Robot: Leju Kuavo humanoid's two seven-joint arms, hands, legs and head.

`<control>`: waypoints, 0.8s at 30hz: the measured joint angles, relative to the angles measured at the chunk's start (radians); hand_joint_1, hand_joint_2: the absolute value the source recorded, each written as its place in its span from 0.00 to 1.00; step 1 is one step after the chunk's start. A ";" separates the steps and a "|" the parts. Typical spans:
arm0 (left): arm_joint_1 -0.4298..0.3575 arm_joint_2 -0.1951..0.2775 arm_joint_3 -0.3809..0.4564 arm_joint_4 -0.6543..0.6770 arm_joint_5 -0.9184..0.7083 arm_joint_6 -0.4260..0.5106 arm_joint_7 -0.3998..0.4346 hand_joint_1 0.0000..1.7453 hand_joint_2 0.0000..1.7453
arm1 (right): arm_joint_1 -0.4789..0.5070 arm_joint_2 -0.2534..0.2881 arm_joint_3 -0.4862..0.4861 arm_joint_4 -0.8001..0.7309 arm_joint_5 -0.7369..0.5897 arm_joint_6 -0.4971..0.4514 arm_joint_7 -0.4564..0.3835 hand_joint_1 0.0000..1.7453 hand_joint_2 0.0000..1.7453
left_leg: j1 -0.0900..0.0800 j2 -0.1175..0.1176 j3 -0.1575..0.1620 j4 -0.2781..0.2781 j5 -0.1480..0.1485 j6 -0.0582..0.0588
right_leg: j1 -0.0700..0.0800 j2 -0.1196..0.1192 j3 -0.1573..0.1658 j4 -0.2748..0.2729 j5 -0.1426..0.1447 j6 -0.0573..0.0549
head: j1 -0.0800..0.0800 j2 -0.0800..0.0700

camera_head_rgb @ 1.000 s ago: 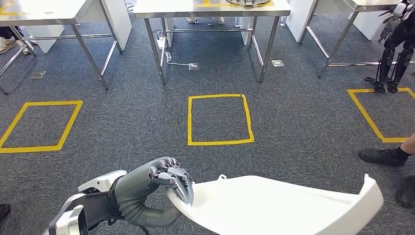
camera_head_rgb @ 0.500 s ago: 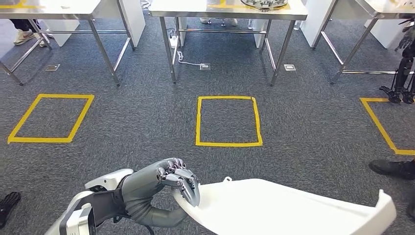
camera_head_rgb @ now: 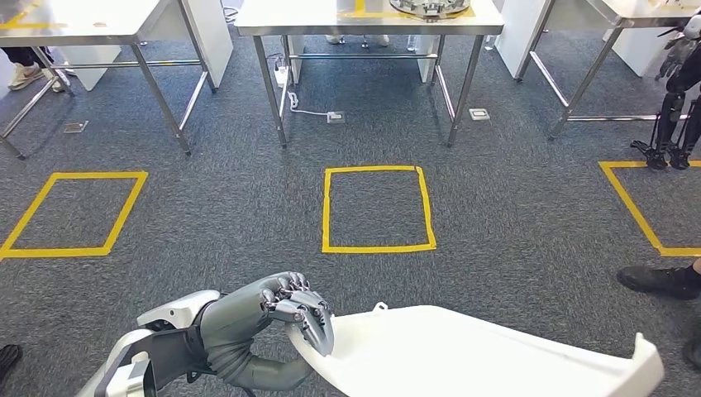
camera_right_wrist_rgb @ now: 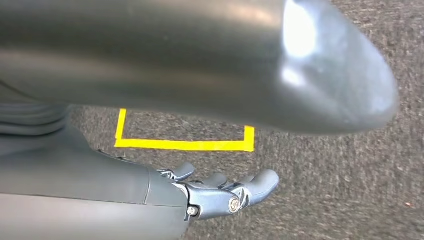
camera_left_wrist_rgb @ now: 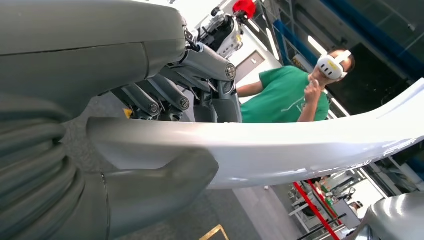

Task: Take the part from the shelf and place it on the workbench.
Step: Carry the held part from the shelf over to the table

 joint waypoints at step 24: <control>0.002 -0.005 -0.007 0.002 -0.016 -0.009 -0.001 1.00 1.00 | 0.002 -0.012 0.000 0.023 -0.002 -0.007 -0.006 0.00 0.00 | 0.003 -0.012 -0.044 0.228 -0.156 -0.019 | -0.001 0.006 -0.038 0.001 0.036 -0.020 | 0.011 0.000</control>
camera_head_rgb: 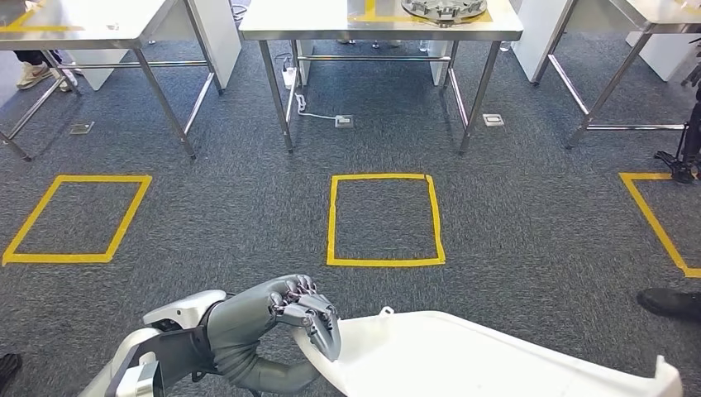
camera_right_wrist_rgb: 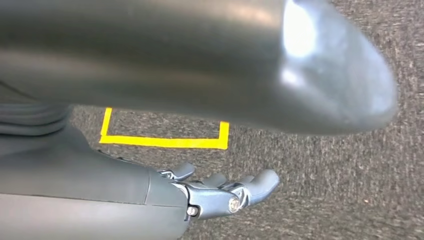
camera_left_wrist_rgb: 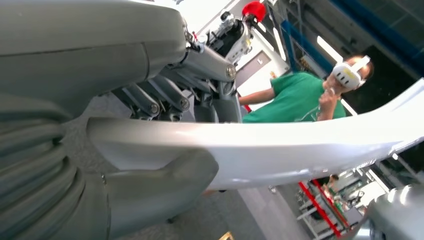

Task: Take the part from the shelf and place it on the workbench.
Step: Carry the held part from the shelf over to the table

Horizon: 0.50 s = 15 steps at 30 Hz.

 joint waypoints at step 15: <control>0.013 0.005 0.000 0.004 -0.015 0.003 -0.017 1.00 1.00 | -0.010 -0.015 0.010 0.036 0.007 -0.034 -0.007 0.00 0.00 | 0.000 0.002 0.073 -0.250 0.132 0.055 | -0.001 0.001 -0.072 0.250 -0.127 0.059 | 0.004 0.000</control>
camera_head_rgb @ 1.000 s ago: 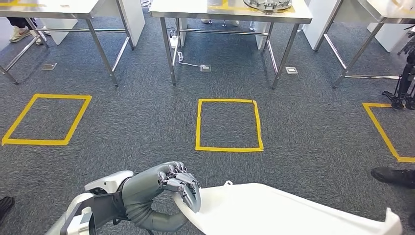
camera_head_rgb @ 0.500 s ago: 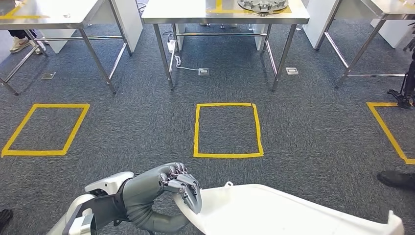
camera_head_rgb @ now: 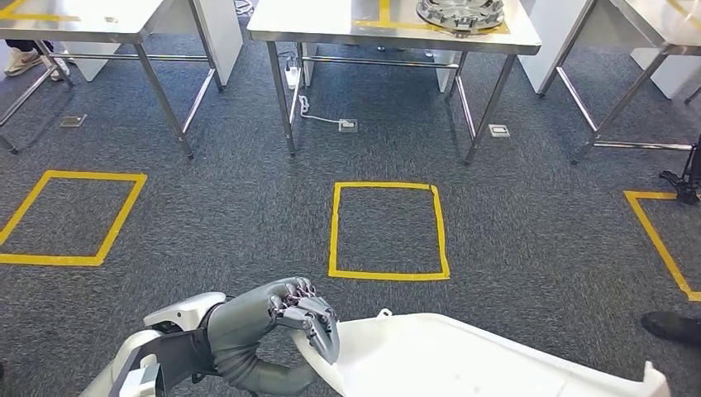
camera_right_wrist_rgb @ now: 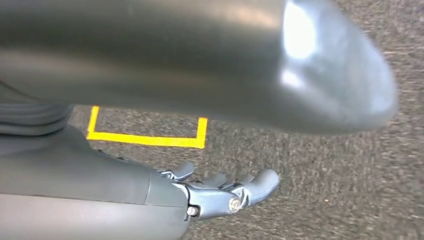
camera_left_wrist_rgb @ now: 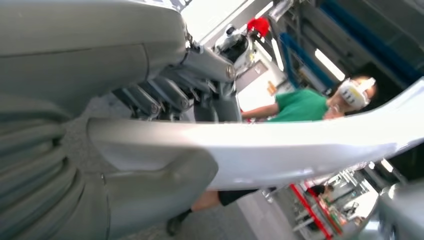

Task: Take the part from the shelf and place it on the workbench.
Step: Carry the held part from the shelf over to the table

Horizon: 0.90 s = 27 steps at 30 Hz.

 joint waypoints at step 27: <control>-0.005 0.017 -0.006 -0.032 0.024 -0.021 0.003 1.00 1.00 | 0.006 -0.021 0.009 0.030 -0.010 0.007 -0.005 0.00 0.00 | -0.003 0.000 -0.036 0.001 0.033 -0.013 | 0.006 0.009 0.138 -0.205 0.060 -0.017 | -0.012 0.000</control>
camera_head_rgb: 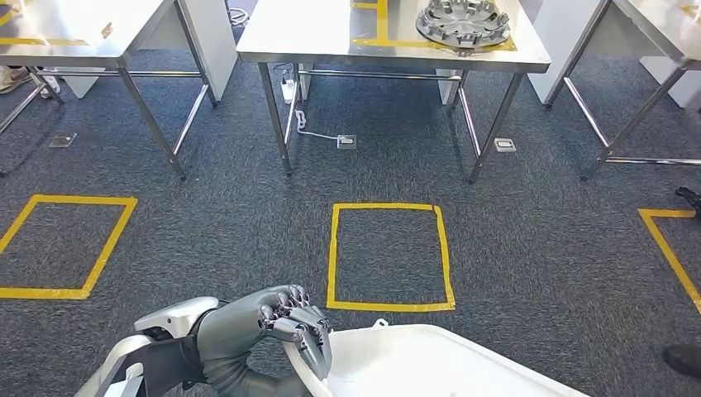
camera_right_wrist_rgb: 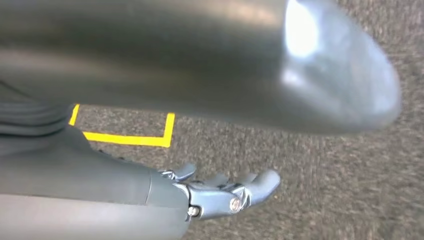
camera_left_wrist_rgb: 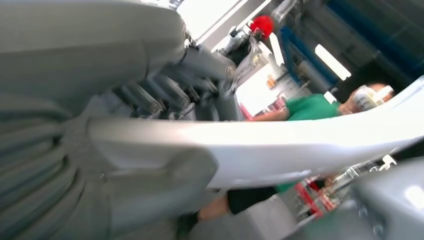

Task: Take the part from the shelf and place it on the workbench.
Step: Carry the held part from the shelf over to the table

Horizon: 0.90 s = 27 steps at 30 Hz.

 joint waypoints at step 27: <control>0.038 0.006 0.016 -0.026 -0.021 0.018 0.017 1.00 1.00 | -0.010 -0.052 0.050 0.104 0.014 -0.075 0.012 0.00 0.00 | -0.005 0.001 0.001 0.001 0.004 -0.023 | -0.001 0.002 0.002 -0.045 0.013 -0.025 | -0.002 0.000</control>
